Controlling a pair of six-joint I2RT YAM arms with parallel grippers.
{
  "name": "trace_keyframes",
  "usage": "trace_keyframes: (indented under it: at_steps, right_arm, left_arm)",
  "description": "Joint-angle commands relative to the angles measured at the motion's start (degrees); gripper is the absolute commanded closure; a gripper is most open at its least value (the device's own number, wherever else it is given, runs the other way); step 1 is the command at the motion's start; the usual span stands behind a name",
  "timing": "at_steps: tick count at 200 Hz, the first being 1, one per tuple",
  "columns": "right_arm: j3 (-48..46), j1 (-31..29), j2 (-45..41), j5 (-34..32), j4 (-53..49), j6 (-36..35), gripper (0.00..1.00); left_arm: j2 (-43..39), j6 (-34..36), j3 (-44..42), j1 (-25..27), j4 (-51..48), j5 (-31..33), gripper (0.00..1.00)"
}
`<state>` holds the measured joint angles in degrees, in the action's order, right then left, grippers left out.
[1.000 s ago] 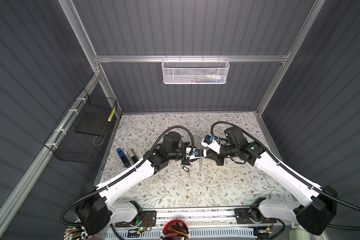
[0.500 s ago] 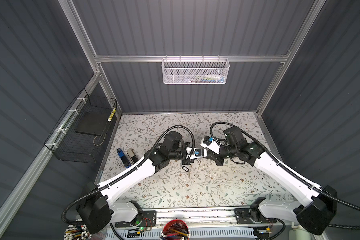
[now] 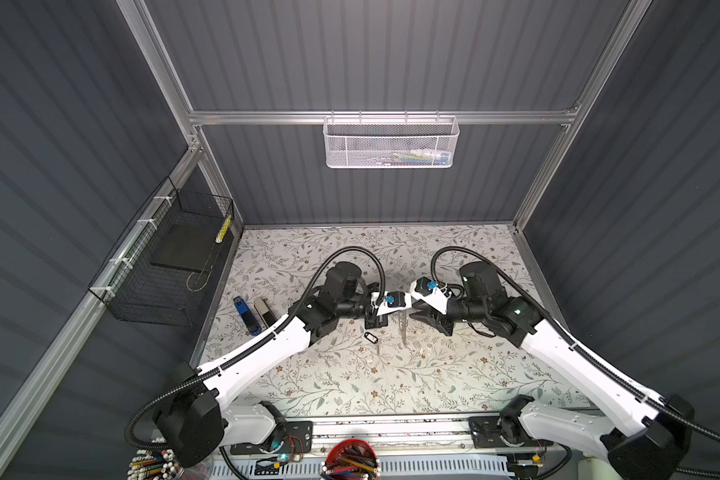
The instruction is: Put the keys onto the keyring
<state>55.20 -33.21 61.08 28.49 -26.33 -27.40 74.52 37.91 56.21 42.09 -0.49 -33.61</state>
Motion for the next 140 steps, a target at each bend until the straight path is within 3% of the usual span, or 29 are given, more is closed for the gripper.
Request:
trace_keyframes:
  at_steps: [1,35,82,140]
  right_arm:
    - [-3.2,0.85,-4.05,-1.27,5.37,1.06,0.64]
    - [-5.78,1.08,-6.02,0.26,11.75,4.4,0.61]
    - [-6.76,1.03,-3.8,0.93,19.26,7.26,0.62]
    - [-6.76,0.47,-2.39,6.99,29.04,11.19,0.65]
  left_arm:
    - [-2.79,-11.67,-3.79,-3.06,14.64,-8.02,1.0]
    - [-3.31,-22.57,-8.91,-4.31,32.03,-11.57,1.0]
    - [-4.09,-25.61,-10.36,-4.29,36.96,-11.94,1.0]
    - [-2.89,-31.01,-12.66,-4.31,46.45,-11.13,1.0]
